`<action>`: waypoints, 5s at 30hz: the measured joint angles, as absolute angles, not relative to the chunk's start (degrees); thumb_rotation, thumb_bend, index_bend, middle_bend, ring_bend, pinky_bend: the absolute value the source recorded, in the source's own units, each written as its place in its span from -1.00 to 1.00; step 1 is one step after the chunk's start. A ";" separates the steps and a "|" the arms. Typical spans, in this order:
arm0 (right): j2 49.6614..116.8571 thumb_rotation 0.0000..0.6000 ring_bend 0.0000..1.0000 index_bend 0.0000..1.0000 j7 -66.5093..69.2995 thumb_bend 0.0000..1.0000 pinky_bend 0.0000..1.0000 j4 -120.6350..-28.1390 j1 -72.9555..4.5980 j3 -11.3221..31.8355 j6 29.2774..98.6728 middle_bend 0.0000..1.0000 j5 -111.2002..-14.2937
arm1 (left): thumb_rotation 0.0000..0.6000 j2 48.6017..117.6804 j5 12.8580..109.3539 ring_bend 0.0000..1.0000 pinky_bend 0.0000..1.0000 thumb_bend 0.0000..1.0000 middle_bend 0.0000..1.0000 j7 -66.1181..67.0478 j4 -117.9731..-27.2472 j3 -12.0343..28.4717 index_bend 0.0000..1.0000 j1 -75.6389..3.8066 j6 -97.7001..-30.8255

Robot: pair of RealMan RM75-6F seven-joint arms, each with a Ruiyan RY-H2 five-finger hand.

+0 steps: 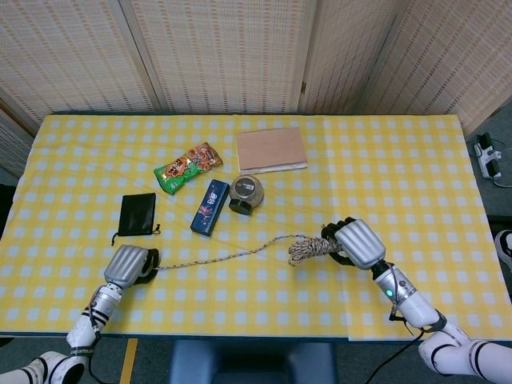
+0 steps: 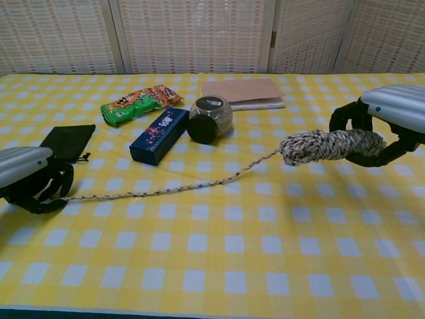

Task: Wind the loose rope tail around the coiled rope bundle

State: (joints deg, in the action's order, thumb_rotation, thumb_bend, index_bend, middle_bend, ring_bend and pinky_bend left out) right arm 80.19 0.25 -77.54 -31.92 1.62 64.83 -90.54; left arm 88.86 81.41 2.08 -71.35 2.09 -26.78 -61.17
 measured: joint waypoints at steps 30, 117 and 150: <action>76.76 1.00 0.39 0.57 13.82 -0.18 0.19 -94.19 -34.86 0.56 68.01 0.24 -99.79 | 1.00 68.98 81.25 0.54 0.49 0.07 0.60 -3.31 -93.25 11.12 0.31 -34.12 -60.55; 76.86 1.00 0.59 0.84 33.32 -0.10 0.41 -105.51 -40.10 14.33 43.71 0.47 -83.14 | 1.00 70.18 73.02 0.53 0.49 0.09 0.60 -1.24 -84.86 11.27 0.31 -39.18 -55.34; 90.24 1.00 0.67 0.89 -4.04 -0.08 0.54 -107.39 -60.51 17.10 55.07 0.52 -26.85 | 1.00 67.18 87.90 0.52 0.49 0.09 0.60 12.97 -108.27 11.55 0.32 -40.98 -66.67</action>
State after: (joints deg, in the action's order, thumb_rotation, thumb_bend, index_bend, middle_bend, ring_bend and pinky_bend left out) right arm 90.24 -4.04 -107.39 -60.51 17.10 55.07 -26.85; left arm 67.18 87.90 12.97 -108.27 11.55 -40.98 -66.67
